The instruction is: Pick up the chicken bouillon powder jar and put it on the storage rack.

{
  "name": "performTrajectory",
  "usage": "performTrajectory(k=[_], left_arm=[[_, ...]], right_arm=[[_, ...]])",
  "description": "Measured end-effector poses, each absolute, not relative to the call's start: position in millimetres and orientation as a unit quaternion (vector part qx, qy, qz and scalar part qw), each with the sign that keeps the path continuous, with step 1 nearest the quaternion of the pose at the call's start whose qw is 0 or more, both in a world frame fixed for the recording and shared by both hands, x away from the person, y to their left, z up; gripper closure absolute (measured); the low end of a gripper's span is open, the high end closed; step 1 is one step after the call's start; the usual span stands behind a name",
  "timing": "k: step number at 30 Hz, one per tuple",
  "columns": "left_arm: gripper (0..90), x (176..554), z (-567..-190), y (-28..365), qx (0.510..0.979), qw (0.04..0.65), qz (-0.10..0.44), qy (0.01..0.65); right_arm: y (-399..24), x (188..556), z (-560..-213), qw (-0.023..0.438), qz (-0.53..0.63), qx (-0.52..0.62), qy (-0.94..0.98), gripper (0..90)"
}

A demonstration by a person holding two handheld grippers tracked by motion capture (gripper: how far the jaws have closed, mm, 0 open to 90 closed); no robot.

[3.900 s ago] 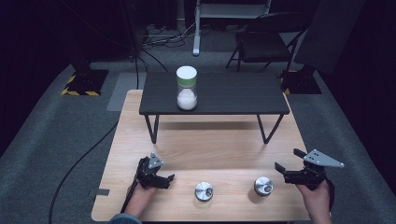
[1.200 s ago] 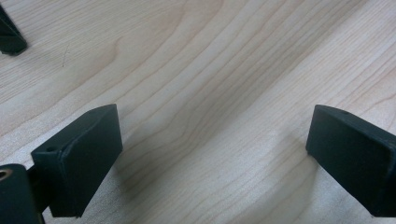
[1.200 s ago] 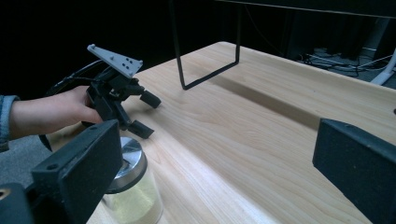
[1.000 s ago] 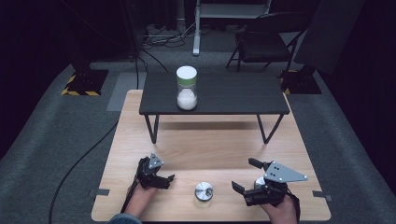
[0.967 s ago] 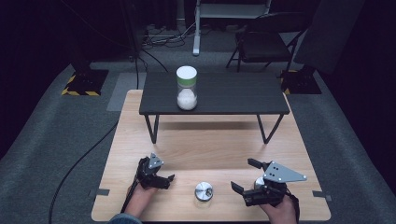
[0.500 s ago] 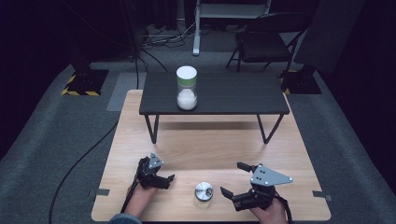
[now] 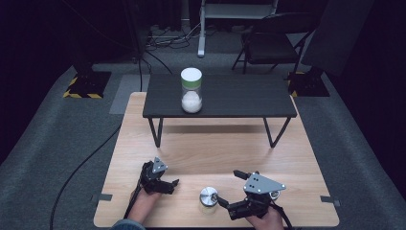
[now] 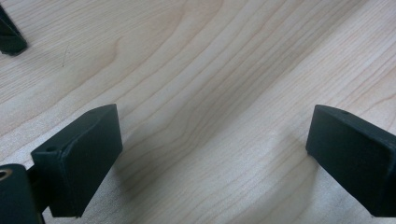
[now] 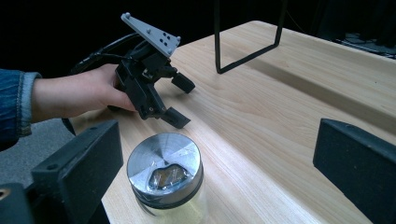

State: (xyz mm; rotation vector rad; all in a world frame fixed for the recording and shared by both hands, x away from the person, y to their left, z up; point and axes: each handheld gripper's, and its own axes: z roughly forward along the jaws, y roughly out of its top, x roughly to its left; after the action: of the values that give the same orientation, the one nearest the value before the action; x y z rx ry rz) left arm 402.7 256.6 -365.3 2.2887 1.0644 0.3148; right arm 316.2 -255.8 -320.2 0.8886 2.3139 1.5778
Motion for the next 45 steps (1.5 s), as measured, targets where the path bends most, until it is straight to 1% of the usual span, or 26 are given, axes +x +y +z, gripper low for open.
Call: performTrajectory(k=[25,45], left_arm=[[3.3,403,-365,257,0.86,0.295,0.118,0.399],[3.3,403,-365,257,0.86,0.295,0.118,0.399]], right_arm=[[-229,316,-329,0.089,0.524,0.29,0.796,1.2],[-208,317,-347,0.086,0.49,0.284,0.819,1.6]])
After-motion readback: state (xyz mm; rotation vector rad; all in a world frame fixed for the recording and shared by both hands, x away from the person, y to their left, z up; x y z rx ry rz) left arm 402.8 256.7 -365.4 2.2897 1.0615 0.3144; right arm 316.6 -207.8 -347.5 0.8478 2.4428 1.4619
